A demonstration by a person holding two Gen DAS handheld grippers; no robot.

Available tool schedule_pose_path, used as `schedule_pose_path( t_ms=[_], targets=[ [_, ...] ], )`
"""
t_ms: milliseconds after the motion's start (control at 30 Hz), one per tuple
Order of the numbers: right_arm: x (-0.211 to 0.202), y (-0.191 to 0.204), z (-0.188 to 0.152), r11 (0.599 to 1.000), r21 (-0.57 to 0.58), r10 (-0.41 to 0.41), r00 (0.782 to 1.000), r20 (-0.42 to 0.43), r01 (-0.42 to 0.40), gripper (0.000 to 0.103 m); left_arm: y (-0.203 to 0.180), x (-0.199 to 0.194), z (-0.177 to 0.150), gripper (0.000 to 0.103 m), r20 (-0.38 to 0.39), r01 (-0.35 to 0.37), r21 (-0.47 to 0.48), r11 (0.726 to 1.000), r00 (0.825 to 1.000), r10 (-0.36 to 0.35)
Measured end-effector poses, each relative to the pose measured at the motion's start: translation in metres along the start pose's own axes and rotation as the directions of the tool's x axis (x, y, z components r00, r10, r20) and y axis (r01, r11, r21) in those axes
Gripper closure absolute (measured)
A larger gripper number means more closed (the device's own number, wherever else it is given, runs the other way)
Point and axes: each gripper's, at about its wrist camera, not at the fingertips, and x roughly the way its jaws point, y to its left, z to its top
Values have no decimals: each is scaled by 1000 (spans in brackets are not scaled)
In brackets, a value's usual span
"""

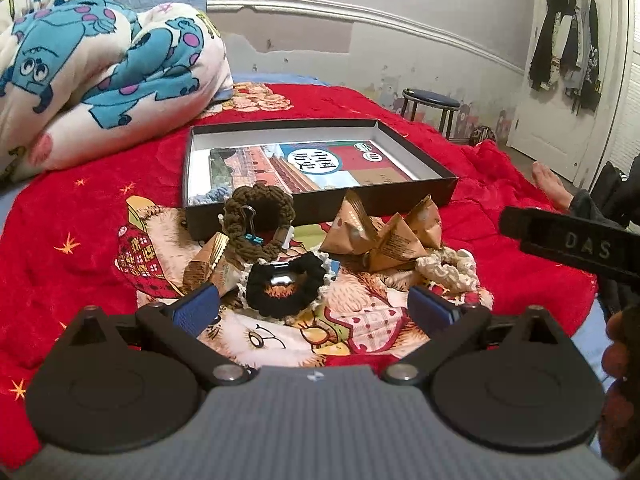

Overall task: Organize objects
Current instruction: 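Move both tools down toward the scrunchies beside the black box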

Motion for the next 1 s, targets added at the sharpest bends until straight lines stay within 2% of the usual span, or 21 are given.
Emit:
schedule_pose_path(
  t_ms=[67,133,167,267,333,533,700,867,1000],
  targets=[
    [3,-11,-3,997,65,35,999,-13,-34,0,1,1,1,0,0,2,-2,1000,1000,-2],
    [10,-21,-3,985,131,124,990,-62,-115,0,1,4,1,0,-4,-4,6,1000,1000,4],
    [12,-27,-5,975,172,152,987,-57,-140,2,1,6,1,0,-5,-12,8,1000,1000,12],
    [18,-31,-8,967,226,134,990,-54,-119,2,2,13,1,0,-3,-31,10,999,1000,31],
    [23,-31,-10,963,234,158,985,-73,-137,3,3,20,2,0,-6,-36,18,999,999,36],
    [36,-17,-23,976,177,149,984,-101,-129,11,3,39,2,8,-30,-39,27,999,999,40],
    [45,-7,-31,977,167,153,983,-99,-135,18,2,58,2,10,-42,-100,49,994,994,102],
    [51,-6,-40,972,190,155,984,-83,-137,18,-2,63,-3,16,-49,-104,87,991,993,109],
    [51,-4,-45,975,179,145,987,-72,-131,18,-3,63,-4,16,-37,-121,99,988,991,125]
  ],
)
